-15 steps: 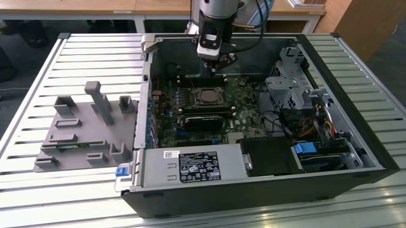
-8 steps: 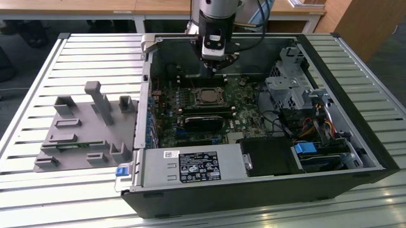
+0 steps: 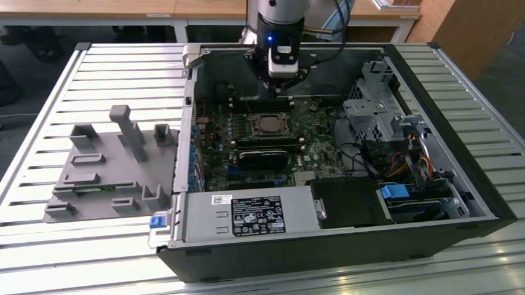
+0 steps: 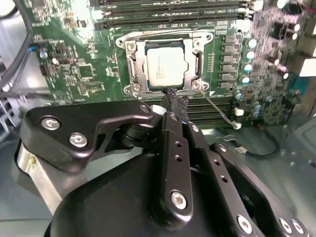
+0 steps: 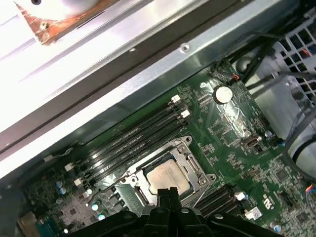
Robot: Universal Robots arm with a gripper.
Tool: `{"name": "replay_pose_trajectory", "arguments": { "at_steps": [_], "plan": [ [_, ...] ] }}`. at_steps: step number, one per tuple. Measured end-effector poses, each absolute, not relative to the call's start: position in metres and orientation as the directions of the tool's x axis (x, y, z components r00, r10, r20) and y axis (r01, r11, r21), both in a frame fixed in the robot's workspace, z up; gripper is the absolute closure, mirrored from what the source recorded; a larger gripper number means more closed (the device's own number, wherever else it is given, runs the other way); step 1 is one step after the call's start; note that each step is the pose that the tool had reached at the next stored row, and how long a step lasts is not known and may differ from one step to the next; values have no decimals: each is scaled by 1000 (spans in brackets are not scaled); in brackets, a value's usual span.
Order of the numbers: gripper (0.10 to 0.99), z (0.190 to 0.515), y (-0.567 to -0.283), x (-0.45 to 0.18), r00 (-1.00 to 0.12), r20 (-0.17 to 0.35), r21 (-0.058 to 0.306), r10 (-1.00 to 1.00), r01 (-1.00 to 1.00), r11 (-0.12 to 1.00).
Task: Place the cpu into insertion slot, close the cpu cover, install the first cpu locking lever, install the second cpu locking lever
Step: 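Install the first cpu locking lever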
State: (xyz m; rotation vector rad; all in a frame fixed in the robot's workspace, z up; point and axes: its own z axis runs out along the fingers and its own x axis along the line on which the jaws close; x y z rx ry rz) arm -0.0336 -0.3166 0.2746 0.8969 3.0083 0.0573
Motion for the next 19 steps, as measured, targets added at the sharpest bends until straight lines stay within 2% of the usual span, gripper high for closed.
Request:
{"name": "replay_pose_trajectory", "arguments": {
  "at_steps": [19],
  "plan": [
    [976, 275, -317, -34, -973, 9, 35, 232, 232, 972]
  ]
}}
